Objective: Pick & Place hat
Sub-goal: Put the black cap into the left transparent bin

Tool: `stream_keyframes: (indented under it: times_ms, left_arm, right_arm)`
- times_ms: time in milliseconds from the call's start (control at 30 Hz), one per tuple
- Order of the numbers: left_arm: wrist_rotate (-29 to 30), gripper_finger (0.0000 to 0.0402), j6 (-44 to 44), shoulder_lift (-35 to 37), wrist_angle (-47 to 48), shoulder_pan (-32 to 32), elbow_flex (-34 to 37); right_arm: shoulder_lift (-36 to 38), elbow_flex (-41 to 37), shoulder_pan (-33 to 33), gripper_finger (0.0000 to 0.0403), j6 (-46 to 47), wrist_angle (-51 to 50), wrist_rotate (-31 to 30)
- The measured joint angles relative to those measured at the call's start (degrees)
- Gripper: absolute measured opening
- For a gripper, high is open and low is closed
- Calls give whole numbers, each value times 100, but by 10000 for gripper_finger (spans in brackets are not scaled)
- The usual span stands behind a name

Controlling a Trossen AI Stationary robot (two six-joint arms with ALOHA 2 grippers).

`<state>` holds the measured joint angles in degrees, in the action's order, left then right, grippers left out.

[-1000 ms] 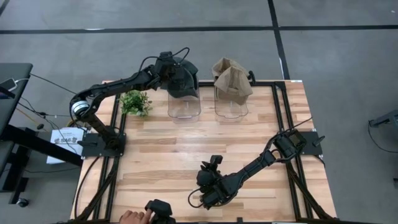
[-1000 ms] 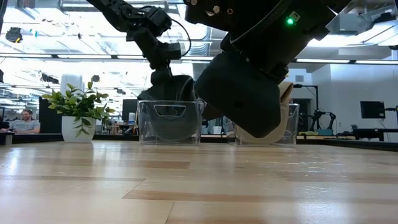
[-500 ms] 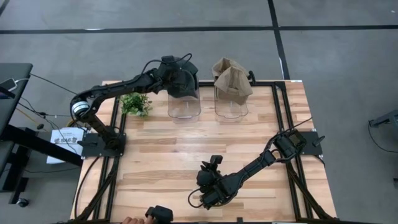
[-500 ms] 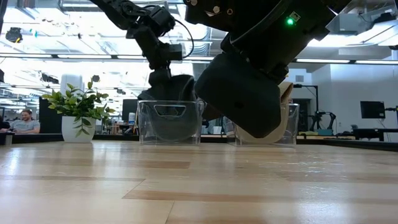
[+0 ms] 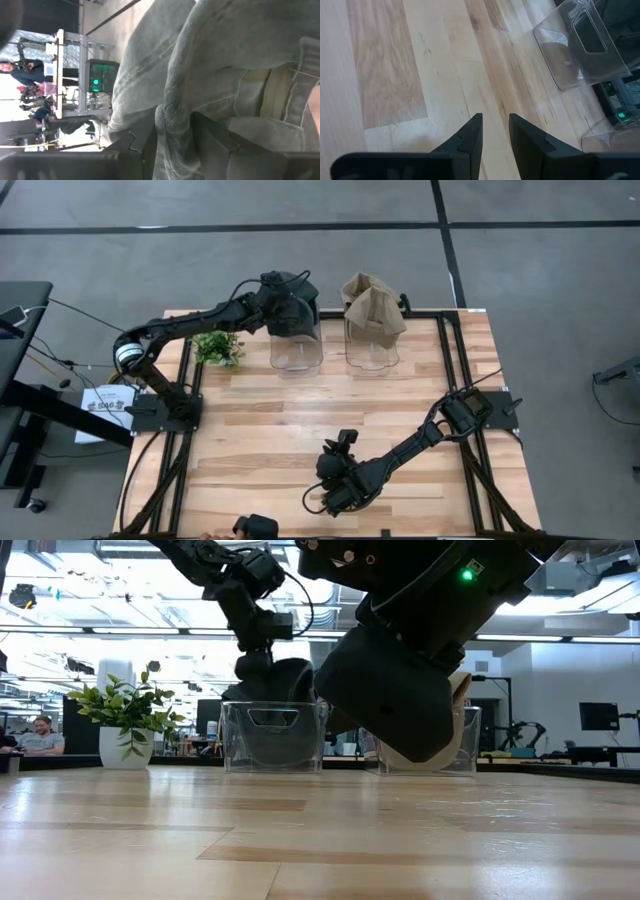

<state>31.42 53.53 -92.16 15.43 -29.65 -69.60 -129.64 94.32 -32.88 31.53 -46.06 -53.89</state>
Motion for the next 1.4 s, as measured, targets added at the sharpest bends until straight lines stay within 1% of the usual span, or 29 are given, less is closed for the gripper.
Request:
stream_keyframes:
  times_ms: [67, 233, 400, 533, 667, 833, 1067, 1133, 1300, 1400]
  left_arm:
    - [-79, 118, -72, 27, 71, -2, 0]
    - [-576, 118, -319, 288, 143, -29, 0]
    - [-625, 118, -348, 677, 302, -35, 0]
    - [-785, 118, -596, 898, 483, -58, 0]
    - [-810, 118, -758, 923, 627, -92, 0]
    - [-806, 118, -1011, 885, 580, -233, 0]
    - [-1039, 118, -1223, 842, 514, -509, -4]
    - [-1000, 118, -1227, 842, 430, -538, -4]
    - [-184, 118, -1230, 844, 424, -546, -4]
    - [-6, 118, -1334, 975, 673, -434, -2]
  right_arm:
    - [0, 0, 0, 87, 0, -18, 0]
    - [0, 0, 0, 87, 1, -18, 0]
    - [0, 0, 0, 87, 2, -18, 0]
    - [0, 0, 0, 87, 2, -18, 0]
    - [0, 0, 0, 87, 37, -16, 0]
    - [0, 0, 0, 87, 44, -15, 1]
    - [0, -1, 0, 87, 48, -16, 2]
    - [0, -1, 0, 87, 48, -16, 0]
    - [0, -2, 0, 87, 48, -18, -2]
    - [0, -2, -2, 87, 66, -16, -102]
